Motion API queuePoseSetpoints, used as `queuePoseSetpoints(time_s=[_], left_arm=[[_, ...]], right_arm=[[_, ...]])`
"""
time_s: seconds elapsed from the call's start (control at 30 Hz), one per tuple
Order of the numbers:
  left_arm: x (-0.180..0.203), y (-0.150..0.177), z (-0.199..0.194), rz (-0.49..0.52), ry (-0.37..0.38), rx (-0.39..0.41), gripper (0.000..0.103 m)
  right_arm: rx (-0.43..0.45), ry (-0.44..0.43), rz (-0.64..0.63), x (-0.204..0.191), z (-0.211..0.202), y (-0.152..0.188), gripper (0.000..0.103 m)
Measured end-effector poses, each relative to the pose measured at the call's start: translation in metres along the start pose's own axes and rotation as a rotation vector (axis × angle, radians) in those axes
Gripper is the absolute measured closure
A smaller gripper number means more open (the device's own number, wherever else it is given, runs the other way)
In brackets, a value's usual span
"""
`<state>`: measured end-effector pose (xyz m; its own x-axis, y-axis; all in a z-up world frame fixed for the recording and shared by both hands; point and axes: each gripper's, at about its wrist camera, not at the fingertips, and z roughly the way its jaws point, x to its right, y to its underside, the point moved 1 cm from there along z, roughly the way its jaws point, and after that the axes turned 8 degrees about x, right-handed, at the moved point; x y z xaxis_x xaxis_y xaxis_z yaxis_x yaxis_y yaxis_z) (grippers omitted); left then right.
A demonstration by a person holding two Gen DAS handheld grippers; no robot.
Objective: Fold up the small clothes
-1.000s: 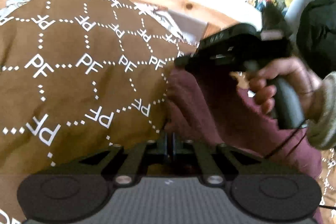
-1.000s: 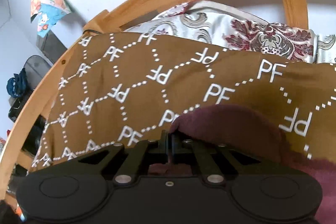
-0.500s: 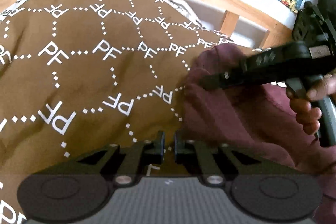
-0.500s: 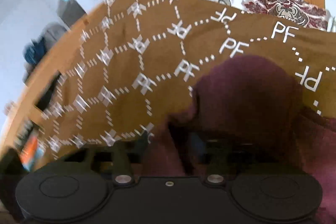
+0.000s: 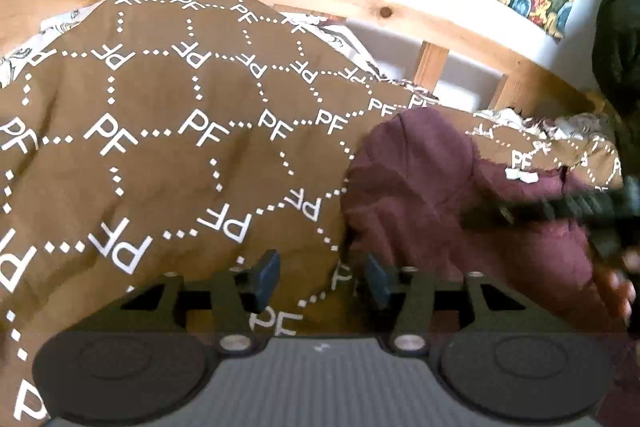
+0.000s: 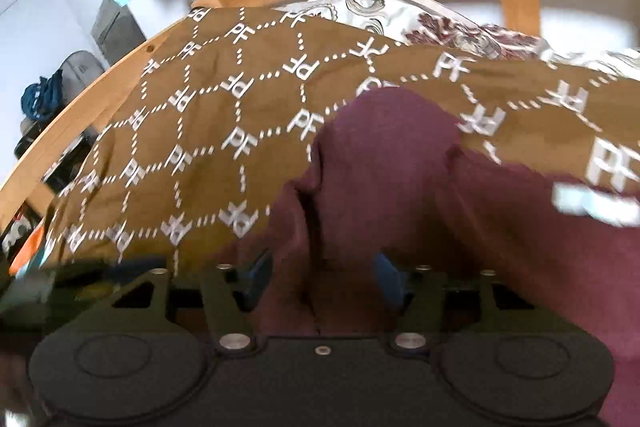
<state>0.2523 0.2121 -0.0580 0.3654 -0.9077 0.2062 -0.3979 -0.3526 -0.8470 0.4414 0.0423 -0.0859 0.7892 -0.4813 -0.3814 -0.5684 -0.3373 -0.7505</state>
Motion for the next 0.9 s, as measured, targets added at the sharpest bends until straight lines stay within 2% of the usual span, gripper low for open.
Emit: queuePoseSetpoints(time_s=[0.17, 0.23, 0.3, 0.37, 0.43, 0.53, 0.7, 0.8, 0.87, 0.9], left_arm=[[0.0, -0.001, 0.002, -0.065, 0.04, -0.005, 0.036], [0.002, -0.002, 0.003, -0.055, 0.05, -0.01, 0.034], [0.009, -0.001, 0.009, -0.005, 0.028, -0.027, 0.034], [0.014, 0.002, 0.017, 0.032, -0.047, -0.059, 0.038], [0.017, 0.006, 0.027, 0.05, -0.12, -0.096, 0.041], [0.018, 0.012, 0.031, 0.06, -0.137, -0.09, 0.041], [0.019, 0.011, 0.029, 0.063, -0.106, -0.091, 0.041], [0.015, 0.009, 0.021, 0.015, -0.05, -0.076, 0.037], [0.016, 0.01, 0.019, 0.011, -0.02, -0.073, 0.032], [0.017, 0.011, 0.02, 0.021, -0.007, -0.078, 0.032]], right_arm=[[-0.075, -0.036, 0.008, 0.014, -0.049, 0.037, 0.029], [-0.102, -0.057, 0.006, 0.015, -0.062, 0.052, 0.029], [-0.128, -0.081, -0.007, 0.013, -0.069, 0.064, 0.035], [-0.146, -0.06, -0.047, 0.006, -0.07, 0.073, 0.054], [-0.18, -0.03, -0.039, 0.005, -0.07, 0.08, 0.081], [-0.202, -0.03, -0.008, 0.002, -0.081, 0.087, 0.099], [-0.252, -0.021, 0.001, 0.003, -0.094, 0.086, 0.1], [-0.315, -0.029, -0.029, 0.002, -0.094, 0.088, 0.1], [-0.294, -0.019, -0.062, 0.001, -0.098, 0.079, 0.085], [-0.273, -0.014, -0.065, 0.002, -0.099, 0.073, 0.082]])
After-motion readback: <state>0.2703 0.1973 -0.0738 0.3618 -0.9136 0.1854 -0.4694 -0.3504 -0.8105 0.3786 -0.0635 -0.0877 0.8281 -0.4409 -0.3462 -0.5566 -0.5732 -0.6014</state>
